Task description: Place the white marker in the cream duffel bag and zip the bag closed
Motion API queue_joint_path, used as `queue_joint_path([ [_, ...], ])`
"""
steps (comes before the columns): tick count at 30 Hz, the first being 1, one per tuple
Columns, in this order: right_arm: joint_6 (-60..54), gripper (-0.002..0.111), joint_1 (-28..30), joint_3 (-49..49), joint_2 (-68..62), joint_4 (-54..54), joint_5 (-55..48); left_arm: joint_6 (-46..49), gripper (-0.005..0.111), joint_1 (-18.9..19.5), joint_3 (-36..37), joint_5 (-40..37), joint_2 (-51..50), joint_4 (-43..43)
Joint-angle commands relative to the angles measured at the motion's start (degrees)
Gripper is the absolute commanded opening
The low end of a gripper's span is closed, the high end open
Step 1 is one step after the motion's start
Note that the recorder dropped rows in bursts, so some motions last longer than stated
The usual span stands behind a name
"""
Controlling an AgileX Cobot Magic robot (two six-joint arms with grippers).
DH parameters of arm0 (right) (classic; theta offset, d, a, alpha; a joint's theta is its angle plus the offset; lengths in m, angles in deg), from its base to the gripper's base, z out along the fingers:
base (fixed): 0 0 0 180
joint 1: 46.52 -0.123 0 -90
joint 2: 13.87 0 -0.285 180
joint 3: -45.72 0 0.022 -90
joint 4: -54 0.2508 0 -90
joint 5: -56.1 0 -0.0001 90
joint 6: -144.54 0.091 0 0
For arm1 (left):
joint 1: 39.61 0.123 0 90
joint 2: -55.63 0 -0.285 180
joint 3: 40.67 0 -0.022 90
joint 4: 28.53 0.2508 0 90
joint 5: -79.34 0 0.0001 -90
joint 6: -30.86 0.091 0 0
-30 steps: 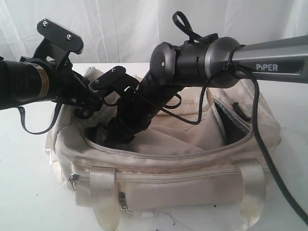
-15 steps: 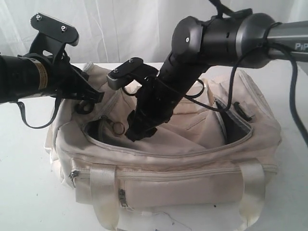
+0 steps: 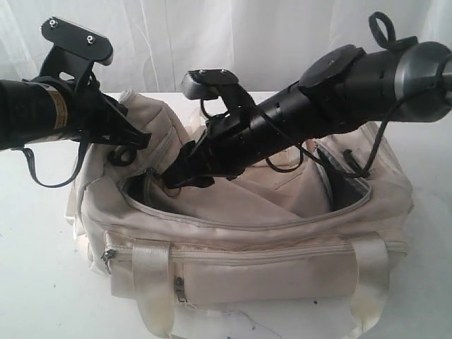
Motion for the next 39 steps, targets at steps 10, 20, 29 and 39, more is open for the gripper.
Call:
queue_joint_path([
  [10,-15.09,0.049,9.08,6.26,-1.65,22.28,-10.65,-0.48,0.0,0.09,-0.72,-0.77,1.55,0.66],
  [20,-19.34,0.049,9.5,6.47,-8.21,29.61,-18.84,-0.48,0.0,0.09,-0.72,-0.67,1.55,0.66],
  [29,-21.51,0.049,9.5,6.36,-11.25,31.73,-19.57,-0.48,0.0,0.09,-0.72,-0.7,1.55,0.55],
  [39,-21.29,0.049,9.5,3.86,-14.48,32.49,-19.58,-0.48,0.0,0.09,-0.72,-0.16,1.55,0.55],
])
